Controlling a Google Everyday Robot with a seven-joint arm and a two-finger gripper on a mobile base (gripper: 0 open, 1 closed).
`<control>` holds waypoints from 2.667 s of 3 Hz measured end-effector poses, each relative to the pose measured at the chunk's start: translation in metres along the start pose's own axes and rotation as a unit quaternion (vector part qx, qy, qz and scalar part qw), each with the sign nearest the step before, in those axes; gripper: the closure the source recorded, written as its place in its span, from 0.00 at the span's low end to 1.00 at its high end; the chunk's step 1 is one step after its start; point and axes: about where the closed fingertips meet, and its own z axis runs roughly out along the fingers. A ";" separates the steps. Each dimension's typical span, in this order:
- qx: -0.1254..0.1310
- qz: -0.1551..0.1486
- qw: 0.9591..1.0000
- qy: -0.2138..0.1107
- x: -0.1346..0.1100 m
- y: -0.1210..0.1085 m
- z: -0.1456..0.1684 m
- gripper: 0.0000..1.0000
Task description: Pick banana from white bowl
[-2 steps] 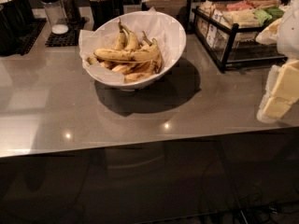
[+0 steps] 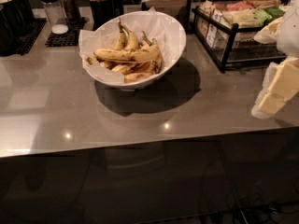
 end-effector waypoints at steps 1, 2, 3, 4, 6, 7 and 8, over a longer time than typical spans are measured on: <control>-0.012 -0.022 0.997 -0.072 -0.035 -0.026 0.013 0.00; -0.025 -0.059 0.990 -0.128 -0.079 -0.052 0.022 0.00; -0.047 -0.087 0.980 -0.171 -0.119 -0.069 0.037 0.00; -0.047 -0.089 0.979 -0.177 -0.124 -0.072 0.039 0.00; -0.056 -0.105 0.971 -0.206 -0.152 -0.084 0.060 0.00; -0.063 -0.125 0.964 -0.228 -0.180 -0.093 0.074 0.00; -0.063 -0.126 0.963 -0.229 -0.182 -0.094 0.075 0.00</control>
Offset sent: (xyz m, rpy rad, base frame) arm 0.1166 0.1051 0.0339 0.3144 -0.0829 0.3217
